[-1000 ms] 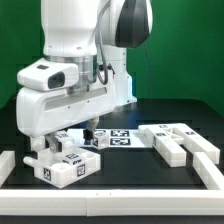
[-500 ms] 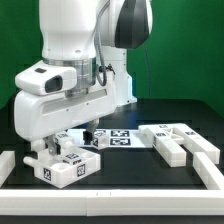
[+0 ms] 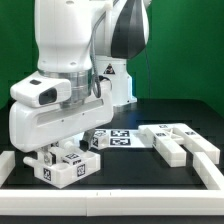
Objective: Assemble chair
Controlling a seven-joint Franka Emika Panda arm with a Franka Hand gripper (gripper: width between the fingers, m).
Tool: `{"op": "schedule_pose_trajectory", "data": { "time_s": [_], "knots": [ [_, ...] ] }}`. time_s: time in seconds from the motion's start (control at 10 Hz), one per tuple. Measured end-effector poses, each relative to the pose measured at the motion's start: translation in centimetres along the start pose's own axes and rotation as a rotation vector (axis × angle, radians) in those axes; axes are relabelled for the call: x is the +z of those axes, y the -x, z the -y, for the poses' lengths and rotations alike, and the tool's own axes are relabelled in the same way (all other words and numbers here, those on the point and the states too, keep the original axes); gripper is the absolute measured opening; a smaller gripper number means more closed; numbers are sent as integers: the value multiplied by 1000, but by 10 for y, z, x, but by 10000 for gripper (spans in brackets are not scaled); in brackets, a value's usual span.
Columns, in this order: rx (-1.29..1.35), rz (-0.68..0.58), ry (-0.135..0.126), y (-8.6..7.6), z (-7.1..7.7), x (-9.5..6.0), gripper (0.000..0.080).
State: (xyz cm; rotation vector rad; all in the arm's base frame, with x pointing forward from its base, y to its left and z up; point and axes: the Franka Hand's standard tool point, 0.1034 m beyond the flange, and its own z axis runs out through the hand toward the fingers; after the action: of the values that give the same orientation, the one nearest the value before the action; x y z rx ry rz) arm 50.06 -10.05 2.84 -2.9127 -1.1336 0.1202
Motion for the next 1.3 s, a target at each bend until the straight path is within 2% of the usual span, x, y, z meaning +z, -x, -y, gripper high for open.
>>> {"op": "schedule_pose_trajectory", "data": {
  "time_s": [0.2,0.3,0.4,0.6,1.0,1.1,1.3],
  "knots": [
    [7,-1,1,-1,-1,0,649],
    [7,-1,1,-1,-1,0,533],
    [7,-1,1,-1,0,0,533],
    [7,-1,1,-1,0,0,275],
    [6,-1,0,-1,0,-1,275],
    [5,7,-12,-1,1,-10,275],
    [4,-5,-14,0,6,-46,278]
  ]
}}
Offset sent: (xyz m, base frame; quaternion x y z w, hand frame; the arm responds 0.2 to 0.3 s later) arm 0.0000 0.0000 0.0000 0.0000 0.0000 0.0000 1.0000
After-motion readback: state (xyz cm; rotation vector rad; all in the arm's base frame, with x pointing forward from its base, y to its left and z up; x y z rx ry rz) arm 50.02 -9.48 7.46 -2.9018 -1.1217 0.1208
